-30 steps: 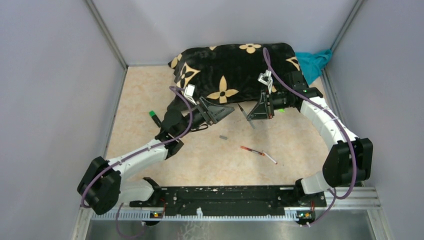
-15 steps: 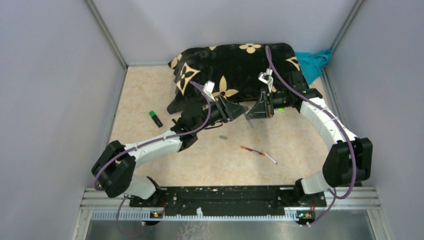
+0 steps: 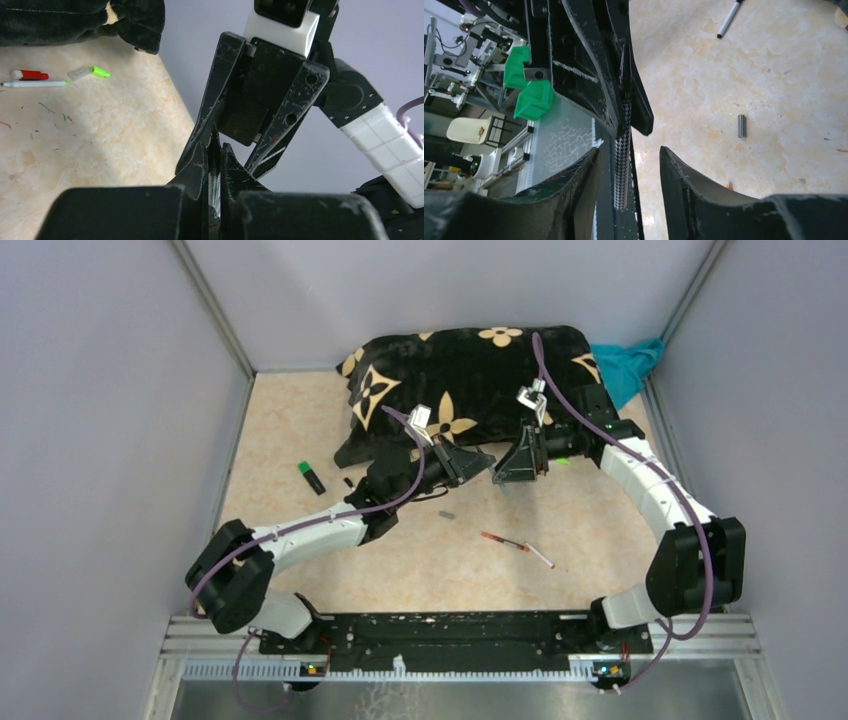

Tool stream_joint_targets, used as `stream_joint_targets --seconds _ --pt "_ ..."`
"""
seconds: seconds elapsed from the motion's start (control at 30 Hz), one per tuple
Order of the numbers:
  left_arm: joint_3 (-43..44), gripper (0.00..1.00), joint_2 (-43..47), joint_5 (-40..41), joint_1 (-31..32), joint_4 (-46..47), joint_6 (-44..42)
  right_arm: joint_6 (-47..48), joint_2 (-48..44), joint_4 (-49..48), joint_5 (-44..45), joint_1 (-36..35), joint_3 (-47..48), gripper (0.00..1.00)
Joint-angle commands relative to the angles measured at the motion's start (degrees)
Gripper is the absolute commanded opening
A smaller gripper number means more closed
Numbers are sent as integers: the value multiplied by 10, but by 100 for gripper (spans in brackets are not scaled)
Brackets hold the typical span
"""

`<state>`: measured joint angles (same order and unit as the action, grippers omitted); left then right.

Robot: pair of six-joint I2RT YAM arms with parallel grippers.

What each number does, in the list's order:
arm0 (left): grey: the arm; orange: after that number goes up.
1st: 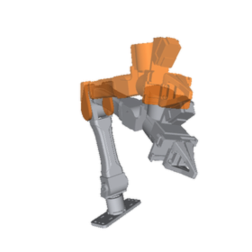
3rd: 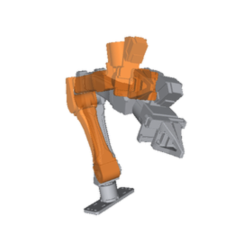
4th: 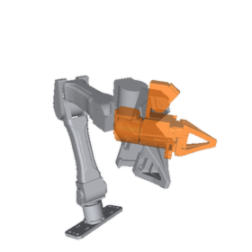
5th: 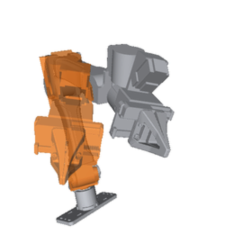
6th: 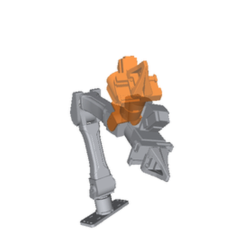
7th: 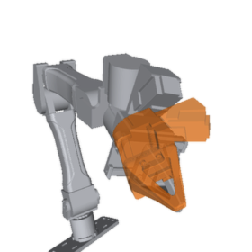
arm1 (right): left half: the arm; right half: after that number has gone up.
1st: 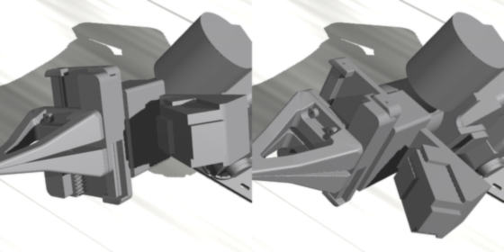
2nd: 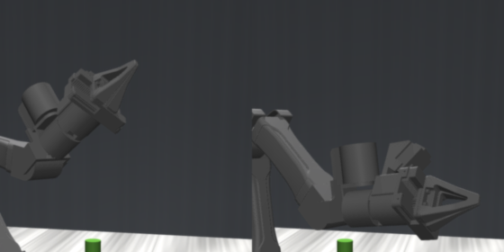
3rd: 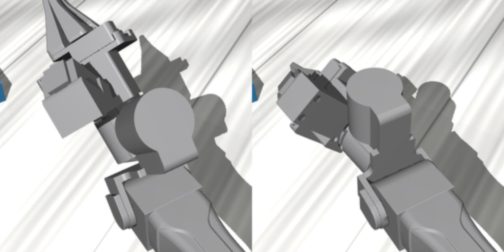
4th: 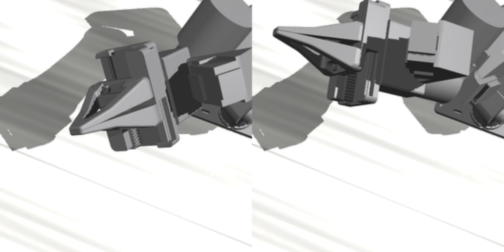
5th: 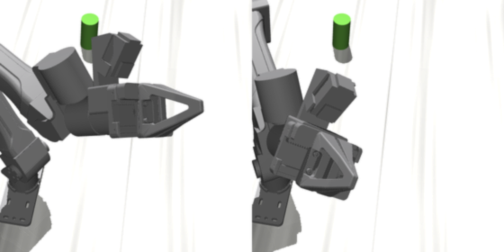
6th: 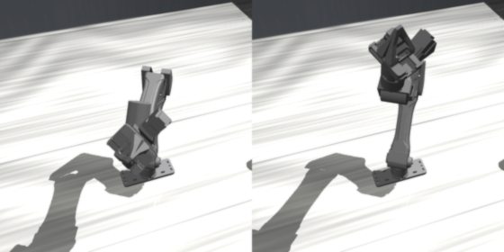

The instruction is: Insert the pens into the pen caps

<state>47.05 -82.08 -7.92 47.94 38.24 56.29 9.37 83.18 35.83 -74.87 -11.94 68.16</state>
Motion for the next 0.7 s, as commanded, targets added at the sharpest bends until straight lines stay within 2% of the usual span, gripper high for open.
stream_joint_targets --seconds 0.0,0.2,0.43,0.57,0.63,0.67 --pt "-23 0 19 37 7 62 36 -29 -34 -21 -4 -2 -9 48" --pt "-19 0 16 53 16 84 44 -131 -45 -89 15 -44 -26 47" --pt "-25 0 20 71 22 89 46 -194 -40 -141 2 -62 -37 24" --pt "-33 0 29 74 24 86 48 -199 -41 -146 0 -62 -37 1" --pt "-33 0 31 74 24 83 47 -194 -42 -143 1 -62 -37 0" --pt "-33 3 32 90 24 79 46 -187 -43 -139 2 -62 -36 0"
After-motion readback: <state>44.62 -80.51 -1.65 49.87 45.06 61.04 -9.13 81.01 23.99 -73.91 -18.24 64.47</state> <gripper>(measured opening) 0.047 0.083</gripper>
